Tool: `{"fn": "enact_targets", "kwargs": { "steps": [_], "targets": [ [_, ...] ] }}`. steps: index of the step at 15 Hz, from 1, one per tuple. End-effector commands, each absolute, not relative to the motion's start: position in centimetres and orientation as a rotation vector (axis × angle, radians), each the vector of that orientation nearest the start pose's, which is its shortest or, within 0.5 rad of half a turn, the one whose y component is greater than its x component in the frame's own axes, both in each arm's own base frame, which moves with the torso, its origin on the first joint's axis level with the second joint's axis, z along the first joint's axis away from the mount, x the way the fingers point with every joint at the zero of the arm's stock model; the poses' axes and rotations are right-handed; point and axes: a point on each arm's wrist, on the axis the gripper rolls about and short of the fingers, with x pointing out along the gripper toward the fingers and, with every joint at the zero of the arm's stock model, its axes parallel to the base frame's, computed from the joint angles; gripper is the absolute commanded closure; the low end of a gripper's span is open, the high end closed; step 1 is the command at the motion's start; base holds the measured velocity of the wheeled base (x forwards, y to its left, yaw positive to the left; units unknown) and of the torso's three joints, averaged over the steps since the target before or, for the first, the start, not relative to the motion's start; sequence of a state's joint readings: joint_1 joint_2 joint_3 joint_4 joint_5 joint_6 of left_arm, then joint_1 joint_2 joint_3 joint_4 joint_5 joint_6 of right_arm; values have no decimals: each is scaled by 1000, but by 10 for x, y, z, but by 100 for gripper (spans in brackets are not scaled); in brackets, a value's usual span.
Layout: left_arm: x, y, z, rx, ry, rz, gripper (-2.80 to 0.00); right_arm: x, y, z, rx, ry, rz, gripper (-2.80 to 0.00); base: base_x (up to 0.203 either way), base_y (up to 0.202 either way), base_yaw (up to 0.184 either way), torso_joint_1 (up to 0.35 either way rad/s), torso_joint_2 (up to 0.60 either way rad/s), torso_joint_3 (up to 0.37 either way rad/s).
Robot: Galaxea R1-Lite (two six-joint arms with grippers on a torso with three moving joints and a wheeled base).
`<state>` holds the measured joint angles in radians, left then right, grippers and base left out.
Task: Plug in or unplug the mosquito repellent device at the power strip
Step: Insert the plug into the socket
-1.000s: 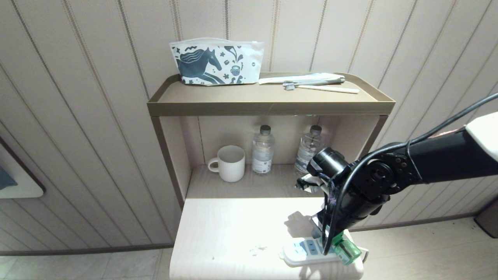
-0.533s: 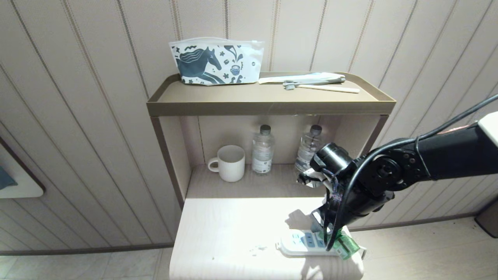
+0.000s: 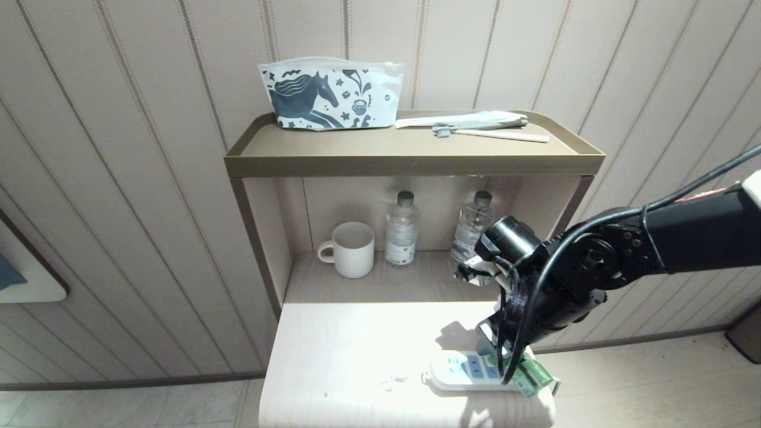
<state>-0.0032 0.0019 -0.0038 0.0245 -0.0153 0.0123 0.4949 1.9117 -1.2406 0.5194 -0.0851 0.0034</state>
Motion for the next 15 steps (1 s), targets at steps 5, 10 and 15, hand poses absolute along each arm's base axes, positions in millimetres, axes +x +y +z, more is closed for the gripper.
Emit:
{"fn": "enact_targets", "kwargs": {
  "steps": [5, 10, 15],
  "targets": [
    [-23, 0, 74, 12, 21, -19, 0, 299, 162, 133, -358, 1174, 362, 0, 0, 0, 0, 0, 0, 0],
    [-23, 0, 74, 12, 21, -19, 0, 300, 162, 132, -360, 1174, 364, 0, 0, 0, 0, 0, 0, 0],
    [-23, 0, 74, 12, 21, -20, 0, 299, 161, 136, -349, 1162, 360, -280, 0, 0, 0, 0, 0, 0]
  ]
}}
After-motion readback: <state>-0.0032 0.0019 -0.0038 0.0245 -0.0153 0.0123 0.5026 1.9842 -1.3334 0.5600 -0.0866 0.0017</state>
